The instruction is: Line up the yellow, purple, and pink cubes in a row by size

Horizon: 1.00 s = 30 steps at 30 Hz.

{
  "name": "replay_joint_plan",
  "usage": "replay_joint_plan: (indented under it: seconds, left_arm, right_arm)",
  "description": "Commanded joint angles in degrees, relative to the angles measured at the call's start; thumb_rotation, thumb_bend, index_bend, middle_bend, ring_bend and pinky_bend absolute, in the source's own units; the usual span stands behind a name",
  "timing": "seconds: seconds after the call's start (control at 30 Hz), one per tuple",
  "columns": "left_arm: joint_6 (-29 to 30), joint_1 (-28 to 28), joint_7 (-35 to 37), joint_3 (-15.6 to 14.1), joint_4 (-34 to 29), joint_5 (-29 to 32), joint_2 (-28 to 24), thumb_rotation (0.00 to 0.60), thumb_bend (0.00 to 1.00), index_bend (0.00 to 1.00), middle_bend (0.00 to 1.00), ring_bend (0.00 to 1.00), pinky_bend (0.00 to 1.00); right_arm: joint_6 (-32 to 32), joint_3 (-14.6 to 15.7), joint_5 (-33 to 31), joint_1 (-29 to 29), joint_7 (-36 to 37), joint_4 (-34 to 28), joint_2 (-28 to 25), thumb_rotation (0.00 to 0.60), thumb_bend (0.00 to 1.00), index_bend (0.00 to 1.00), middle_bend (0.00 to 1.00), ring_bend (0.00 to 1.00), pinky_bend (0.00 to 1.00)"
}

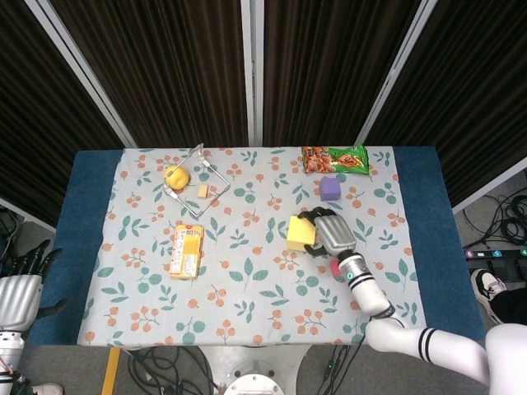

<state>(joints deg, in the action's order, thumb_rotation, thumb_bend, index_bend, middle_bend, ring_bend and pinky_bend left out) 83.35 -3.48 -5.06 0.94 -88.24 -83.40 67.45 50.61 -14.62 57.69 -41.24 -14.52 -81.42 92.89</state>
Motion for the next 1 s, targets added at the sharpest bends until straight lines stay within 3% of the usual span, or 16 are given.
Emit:
replay_joint_plan:
  seconds: [0.03, 0.43, 0.6, 0.73, 0.9, 1.0]
  left_arm:
    - [0.1, 0.1, 0.1, 0.0, 0.0, -0.1, -0.1, 0.600, 0.04, 0.21, 0.16, 0.14, 0.19]
    - [0.3, 1.1, 1.0, -0.3, 0.7, 0.8, -0.4, 0.600, 0.04, 0.21, 0.16, 0.14, 0.19]
    - [0.4, 1.2, 1.3, -0.4, 0.9, 0.7, -0.3, 0.600, 0.04, 0.21, 0.16, 0.14, 0.19]
    - [0.8, 1.4, 1.4, -0.3, 1.0, 0.5, -0.2, 0.600, 0.04, 0.21, 0.16, 0.14, 0.19]
    - [1.1, 1.5, 1.7, -0.2, 1.2, 0.4, -0.1, 0.600, 0.04, 0.21, 0.16, 0.14, 0.19]
    - [1.2, 1.5, 1.8, -0.1, 1.3, 0.3, 0.0, 0.600, 0.04, 0.21, 0.16, 0.14, 0.19]
  right_arm:
    - [-0.1, -0.9, 0.9, -1.3, 0.4, -3.2, -0.9, 0.600, 0.24, 0.30, 0.33, 0.14, 0.19]
    - [-0.8, -3.4, -6.8, -9.9, -7.4, 5.0, 9.4, 0.600, 0.24, 0.31, 0.28, 0.13, 0.19]
    - [-0.8, -2.9, -9.2, -10.9, -9.0, 6.6, 11.4, 0.600, 0.19, 0.19, 0.21, 0.09, 0.18]
    - [-0.8, -1.8, -10.3, -9.9, -9.5, 3.5, 9.2, 0.600, 0.10, 0.01, 0.07, 0.01, 0.13]
    - [1.0, -1.3, -8.6, -6.7, -7.5, -4.3, 1.3, 0.600, 0.07, 0.00, 0.04, 0.00, 0.11]
    - [1.6, -1.8, -8.3, -5.9, -7.5, -5.5, -3.6, 0.600, 0.07, 0.00, 0.05, 0.00, 0.11]
